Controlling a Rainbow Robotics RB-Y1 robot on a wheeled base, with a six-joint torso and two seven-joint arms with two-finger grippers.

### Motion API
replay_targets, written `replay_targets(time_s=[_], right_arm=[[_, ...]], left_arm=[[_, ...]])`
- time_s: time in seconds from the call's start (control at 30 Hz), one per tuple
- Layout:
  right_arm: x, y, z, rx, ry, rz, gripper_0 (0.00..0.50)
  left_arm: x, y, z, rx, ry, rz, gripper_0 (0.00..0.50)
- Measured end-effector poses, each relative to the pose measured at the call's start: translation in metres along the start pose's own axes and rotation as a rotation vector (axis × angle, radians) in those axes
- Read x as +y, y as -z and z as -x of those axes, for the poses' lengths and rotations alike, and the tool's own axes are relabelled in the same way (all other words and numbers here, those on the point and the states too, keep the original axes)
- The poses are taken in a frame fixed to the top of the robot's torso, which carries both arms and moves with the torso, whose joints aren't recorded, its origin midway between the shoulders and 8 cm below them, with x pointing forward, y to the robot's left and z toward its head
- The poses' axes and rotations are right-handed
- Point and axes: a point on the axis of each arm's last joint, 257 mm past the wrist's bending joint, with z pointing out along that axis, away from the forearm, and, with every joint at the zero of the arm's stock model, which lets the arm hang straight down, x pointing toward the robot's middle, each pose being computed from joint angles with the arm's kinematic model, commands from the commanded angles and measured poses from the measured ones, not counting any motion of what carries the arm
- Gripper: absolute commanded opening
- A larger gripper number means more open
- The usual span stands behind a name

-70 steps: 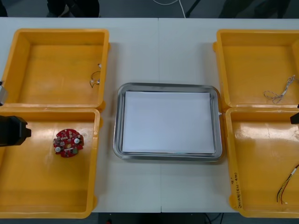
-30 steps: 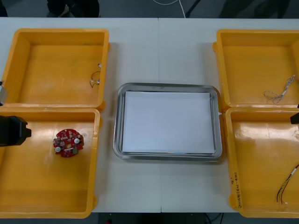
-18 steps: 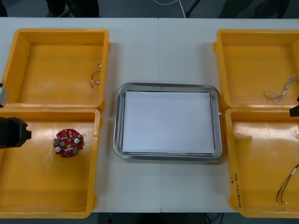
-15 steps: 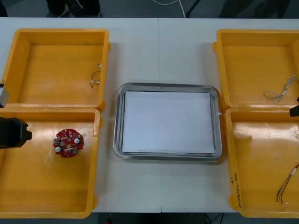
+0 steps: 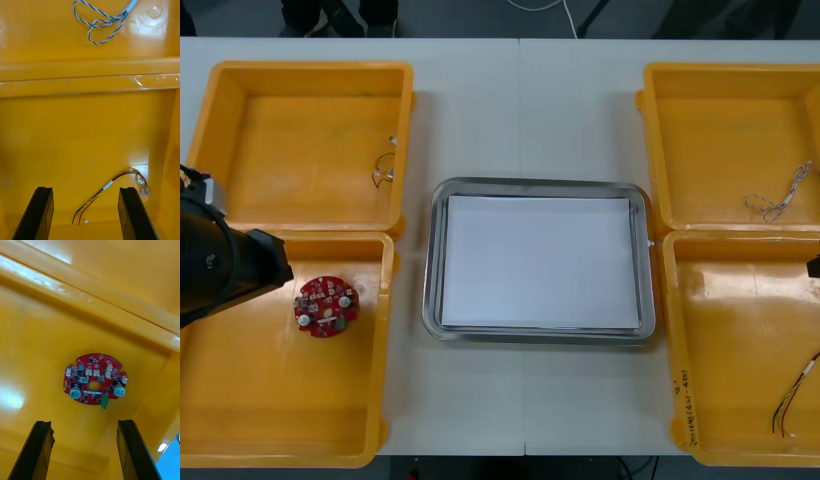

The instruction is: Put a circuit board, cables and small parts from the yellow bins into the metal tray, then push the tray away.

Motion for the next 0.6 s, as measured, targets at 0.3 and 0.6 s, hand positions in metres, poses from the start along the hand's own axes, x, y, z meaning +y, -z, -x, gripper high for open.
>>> replay_targets(time_s=[0.3,0.6], right_arm=[[-0.009,-0.011,-0.018,0.011,-0.036,0.011,0.500],[-0.002,-0.022,-0.030,0.008,-0.051,0.068,0.500]], left_arm=[[-0.012,-0.026,-0.006,0.089,-0.024,0.025,0.500],[-0.019,-0.045,-0.021,0.159,-0.061,0.054,0.500]])
